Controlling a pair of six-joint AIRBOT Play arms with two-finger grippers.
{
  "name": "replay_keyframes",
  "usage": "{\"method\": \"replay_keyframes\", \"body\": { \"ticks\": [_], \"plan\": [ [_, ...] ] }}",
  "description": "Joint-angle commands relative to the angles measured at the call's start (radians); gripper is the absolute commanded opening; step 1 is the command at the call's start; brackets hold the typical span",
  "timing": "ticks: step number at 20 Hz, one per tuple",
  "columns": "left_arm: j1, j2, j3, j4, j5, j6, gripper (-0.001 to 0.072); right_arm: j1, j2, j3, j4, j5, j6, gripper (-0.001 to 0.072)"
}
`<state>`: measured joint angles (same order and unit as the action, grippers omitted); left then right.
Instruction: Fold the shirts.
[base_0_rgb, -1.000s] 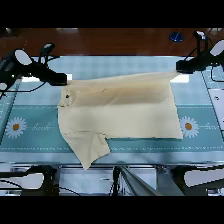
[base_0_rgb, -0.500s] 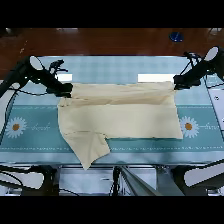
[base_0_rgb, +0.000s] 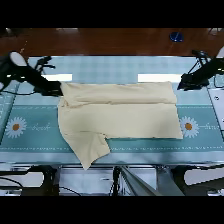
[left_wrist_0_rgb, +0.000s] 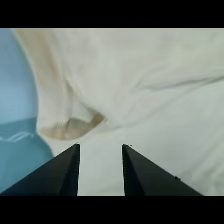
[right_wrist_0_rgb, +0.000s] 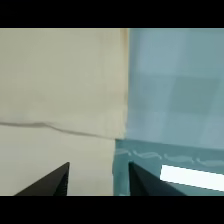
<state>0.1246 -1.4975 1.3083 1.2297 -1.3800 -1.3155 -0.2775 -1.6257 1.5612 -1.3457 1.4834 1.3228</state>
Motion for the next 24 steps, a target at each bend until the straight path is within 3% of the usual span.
{"method": "replay_keyframes", "body": {
  "ticks": [1, 2, 4, 8, 15, 20, 21, 22, 24],
  "plan": [
    [0.141, 0.186, -0.205, -0.106, -0.045, 0.067, 0.0560, -0.123, 0.149, -0.126, 0.024, 0.052, -0.020, 0.0449],
    [0.169, 0.244, -0.312, -0.139, -0.022, 0.066, 0.0620, -0.170, 0.198, -0.210, 0.069, 0.034, -0.047, 0.0451],
    [0.191, 0.344, -0.525, -0.154, 0.005, 0.072, 0.0626, -0.262, 0.292, -0.396, 0.165, -0.012, -0.097, 0.0493],
    [0.191, 0.465, -0.791, -0.188, 0.045, 0.079, 0.0627, -0.383, 0.417, -0.656, 0.242, -0.083, -0.145, 0.0492],
    [0.188, 0.463, -0.916, -0.274, 0.145, 0.156, 0.0624, -0.401, 0.483, -0.734, 0.293, -0.121, -0.169, 0.0491],
    [0.110, 0.428, -0.919, -0.335, 0.266, 0.138, 0.0587, -0.401, 0.484, -0.734, 0.293, -0.112, -0.169, 0.0490],
    [0.079, 0.408, -0.918, -0.360, 0.296, 0.124, 0.0433, -0.401, 0.484, -0.734, 0.293, -0.103, -0.169, 0.0490],
    [0.048, 0.386, -0.918, -0.378, 0.320, 0.120, 0.0357, -0.401, 0.487, -0.734, 0.293, -0.098, -0.169, 0.0490],
    [0.003, 0.340, -0.918, -0.376, 0.339, 0.095, 0.0056, -0.401, 0.507, -0.734, 0.293, -0.097, -0.168, 0.0490]
  ]
}}
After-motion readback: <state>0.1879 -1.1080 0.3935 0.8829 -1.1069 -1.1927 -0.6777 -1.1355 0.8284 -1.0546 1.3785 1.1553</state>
